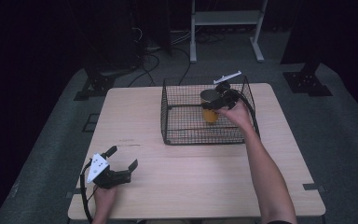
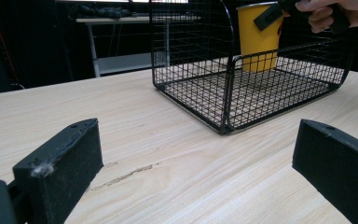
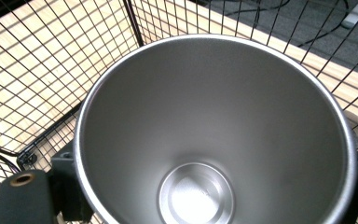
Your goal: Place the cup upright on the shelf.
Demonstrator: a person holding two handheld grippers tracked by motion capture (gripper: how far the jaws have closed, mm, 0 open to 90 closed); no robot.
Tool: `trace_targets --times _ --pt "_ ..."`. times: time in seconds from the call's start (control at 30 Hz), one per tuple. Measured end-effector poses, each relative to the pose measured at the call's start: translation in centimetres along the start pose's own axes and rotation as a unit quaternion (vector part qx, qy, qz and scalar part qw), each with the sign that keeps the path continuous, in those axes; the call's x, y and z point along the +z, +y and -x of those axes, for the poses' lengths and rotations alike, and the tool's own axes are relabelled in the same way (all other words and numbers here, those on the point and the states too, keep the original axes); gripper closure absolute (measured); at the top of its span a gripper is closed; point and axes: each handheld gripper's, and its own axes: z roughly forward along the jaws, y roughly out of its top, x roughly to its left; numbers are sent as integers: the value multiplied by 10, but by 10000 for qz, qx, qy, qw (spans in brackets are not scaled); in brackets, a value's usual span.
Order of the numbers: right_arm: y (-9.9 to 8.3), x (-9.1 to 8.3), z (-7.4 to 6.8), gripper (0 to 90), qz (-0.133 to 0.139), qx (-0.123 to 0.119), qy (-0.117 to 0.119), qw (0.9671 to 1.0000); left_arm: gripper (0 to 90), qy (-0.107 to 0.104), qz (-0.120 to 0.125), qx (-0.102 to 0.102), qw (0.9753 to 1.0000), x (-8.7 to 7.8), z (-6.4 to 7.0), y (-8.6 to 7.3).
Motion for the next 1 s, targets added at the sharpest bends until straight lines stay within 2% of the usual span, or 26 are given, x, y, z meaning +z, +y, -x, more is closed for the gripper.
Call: trace_targets --times 0.2,0.5,1.0 --pt "-1 7 0 130 -221 -63 -88 9997 8 -3 3 8 10000 0 0 0" --pt "-4 12 4 129 -391 -33 -161 9991 8 -7 3 4 10000 0 0 0" --pt "-5 17 6 128 -534 -68 -202 9983 8 -8 1 4 10000 0 0 0"
